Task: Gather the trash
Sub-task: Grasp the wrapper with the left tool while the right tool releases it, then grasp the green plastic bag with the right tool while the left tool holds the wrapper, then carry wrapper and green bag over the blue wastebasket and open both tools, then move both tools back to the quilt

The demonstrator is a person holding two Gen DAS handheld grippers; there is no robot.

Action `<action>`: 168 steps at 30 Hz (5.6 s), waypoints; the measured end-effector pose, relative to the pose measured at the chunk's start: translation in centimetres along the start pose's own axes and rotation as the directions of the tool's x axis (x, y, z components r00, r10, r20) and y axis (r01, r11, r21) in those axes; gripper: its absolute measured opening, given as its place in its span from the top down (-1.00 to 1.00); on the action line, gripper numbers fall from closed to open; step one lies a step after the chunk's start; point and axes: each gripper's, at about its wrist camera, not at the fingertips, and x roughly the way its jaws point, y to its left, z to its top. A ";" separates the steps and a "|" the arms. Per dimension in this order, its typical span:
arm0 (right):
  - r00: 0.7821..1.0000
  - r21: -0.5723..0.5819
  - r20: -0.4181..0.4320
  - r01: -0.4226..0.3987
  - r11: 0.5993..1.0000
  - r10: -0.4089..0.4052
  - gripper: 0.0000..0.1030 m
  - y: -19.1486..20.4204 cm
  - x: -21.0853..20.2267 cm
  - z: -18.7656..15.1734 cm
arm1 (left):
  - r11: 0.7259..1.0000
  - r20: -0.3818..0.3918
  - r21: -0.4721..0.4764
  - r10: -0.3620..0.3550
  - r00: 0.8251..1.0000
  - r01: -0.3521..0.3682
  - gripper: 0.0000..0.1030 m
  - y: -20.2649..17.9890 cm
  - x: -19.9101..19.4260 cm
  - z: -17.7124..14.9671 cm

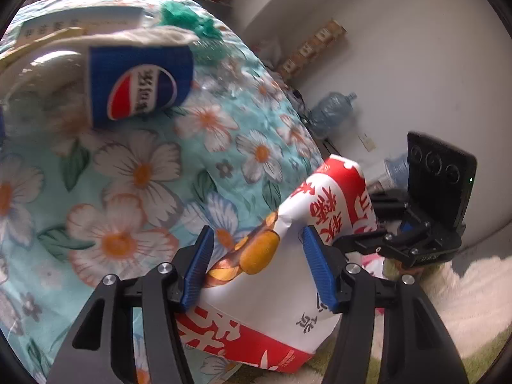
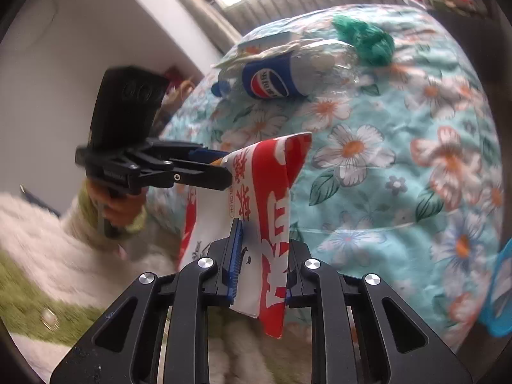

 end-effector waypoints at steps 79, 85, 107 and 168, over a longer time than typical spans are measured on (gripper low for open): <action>0.566 0.861 0.419 0.001 0.509 -0.710 0.50 -18.9 -26.3 -9.0 | 0.960 -0.108 0.274 -0.030 0.994 0.059 0.58 -19.1 10.1 12.5; 0.585 0.943 0.316 -0.110 0.313 -0.747 0.50 -25.0 -24.4 -16.5 | 0.953 -0.330 0.298 0.148 0.932 -0.046 0.56 -22.2 25.8 17.0; 0.716 0.973 0.055 -0.194 -0.122 -0.696 -0.15 -40.7 -15.1 -29.3 | 0.955 -0.502 0.258 0.264 0.824 -0.149 -0.31 -21.7 51.9 17.3; 0.669 0.490 0.342 0.473 0.732 -0.660 -0.84 -6.8 -9.6 4.8 | 0.891 0.377 -0.162 0.453 0.808 -0.424 -0.89 -5.4 -6.9 3.1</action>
